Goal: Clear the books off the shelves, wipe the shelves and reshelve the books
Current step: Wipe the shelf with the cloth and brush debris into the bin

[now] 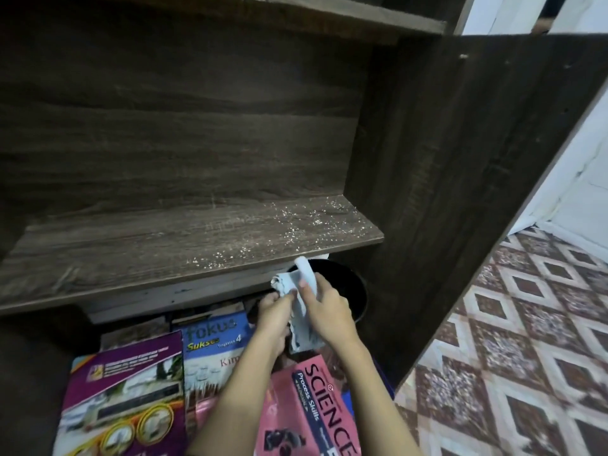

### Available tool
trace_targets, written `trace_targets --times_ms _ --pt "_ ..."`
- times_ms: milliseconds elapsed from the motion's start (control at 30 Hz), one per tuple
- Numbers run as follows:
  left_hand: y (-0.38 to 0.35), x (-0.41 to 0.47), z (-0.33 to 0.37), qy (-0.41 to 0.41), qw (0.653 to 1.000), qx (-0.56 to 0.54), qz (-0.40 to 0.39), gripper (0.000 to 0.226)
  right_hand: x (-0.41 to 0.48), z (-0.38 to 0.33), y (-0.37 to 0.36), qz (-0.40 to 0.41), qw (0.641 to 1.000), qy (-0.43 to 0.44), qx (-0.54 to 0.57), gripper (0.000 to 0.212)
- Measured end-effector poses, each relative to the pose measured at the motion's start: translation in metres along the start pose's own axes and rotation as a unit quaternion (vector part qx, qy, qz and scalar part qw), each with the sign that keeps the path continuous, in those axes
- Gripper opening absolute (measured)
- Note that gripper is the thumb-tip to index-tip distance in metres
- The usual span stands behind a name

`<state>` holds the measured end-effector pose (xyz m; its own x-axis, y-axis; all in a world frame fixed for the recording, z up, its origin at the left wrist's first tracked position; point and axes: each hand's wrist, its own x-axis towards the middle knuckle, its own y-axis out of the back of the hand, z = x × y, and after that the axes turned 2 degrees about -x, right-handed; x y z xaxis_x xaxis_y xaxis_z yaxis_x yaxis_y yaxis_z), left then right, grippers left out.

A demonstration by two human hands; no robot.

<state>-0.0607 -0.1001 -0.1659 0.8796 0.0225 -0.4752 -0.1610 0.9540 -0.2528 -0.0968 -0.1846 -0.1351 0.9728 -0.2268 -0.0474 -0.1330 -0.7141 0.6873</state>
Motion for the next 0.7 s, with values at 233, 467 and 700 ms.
trace_targets --times_ms 233,467,700 --pt "-0.003 0.000 0.010 0.112 0.974 -0.174 -0.087 0.081 0.012 -0.007 -0.021 -0.074 0.995 -0.041 0.047 0.069" --pt "0.010 0.012 0.008 0.157 0.958 -0.173 -0.167 0.102 0.017 0.012 -0.005 -0.033 0.984 -0.099 0.142 0.032" --pt "0.001 0.018 0.011 0.125 0.967 -0.049 -0.214 0.105 0.016 0.031 0.001 -0.037 0.989 -0.103 0.095 0.062"
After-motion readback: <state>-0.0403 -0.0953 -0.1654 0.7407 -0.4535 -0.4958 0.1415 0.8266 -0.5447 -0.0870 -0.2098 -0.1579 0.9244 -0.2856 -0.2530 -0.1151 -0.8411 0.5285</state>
